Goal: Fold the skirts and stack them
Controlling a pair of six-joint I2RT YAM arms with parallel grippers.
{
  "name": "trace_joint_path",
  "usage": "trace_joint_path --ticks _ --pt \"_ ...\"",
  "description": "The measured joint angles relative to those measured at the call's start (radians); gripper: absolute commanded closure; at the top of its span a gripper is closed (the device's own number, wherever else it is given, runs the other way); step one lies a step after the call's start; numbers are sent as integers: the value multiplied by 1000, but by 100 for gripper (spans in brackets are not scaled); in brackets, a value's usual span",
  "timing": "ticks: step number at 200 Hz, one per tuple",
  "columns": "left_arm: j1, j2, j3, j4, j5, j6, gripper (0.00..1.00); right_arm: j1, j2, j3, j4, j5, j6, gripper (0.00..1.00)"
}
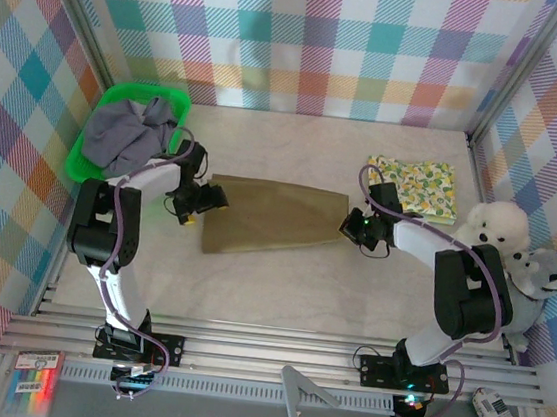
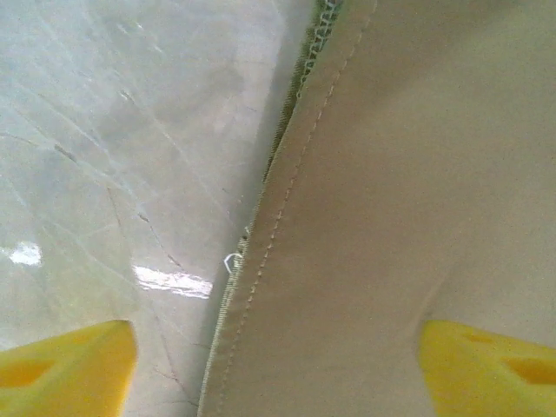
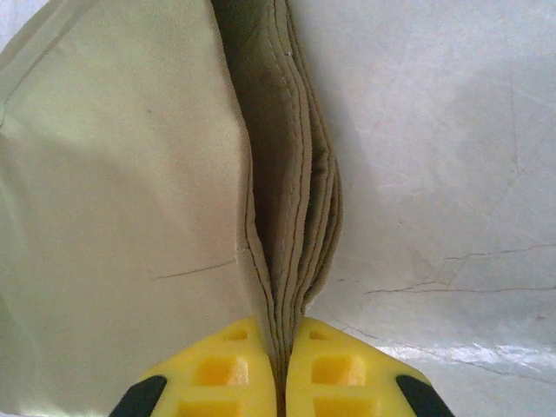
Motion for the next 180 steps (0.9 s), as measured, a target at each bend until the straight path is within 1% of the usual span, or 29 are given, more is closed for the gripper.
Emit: trace_joint_path --ticks 12,34,57,77,138,180 --pt "6 0 -11 10 22 24 35 0 11 4 -1 0 0 100" --pt "10 3 -25 26 72 46 59 -2 24 5 -5 0 1 100" --pt "10 19 -25 43 97 60 72 -2 24 6 -10 0 1 100" --pt "10 37 -25 52 101 57 77 -2 24 13 -15 0 0 100" --pt "10 43 -25 49 77 55 85 -2 23 26 -21 0 -7 100" --pt "9 43 -24 41 46 54 89 17 -18 60 -43 -3 -11 100"
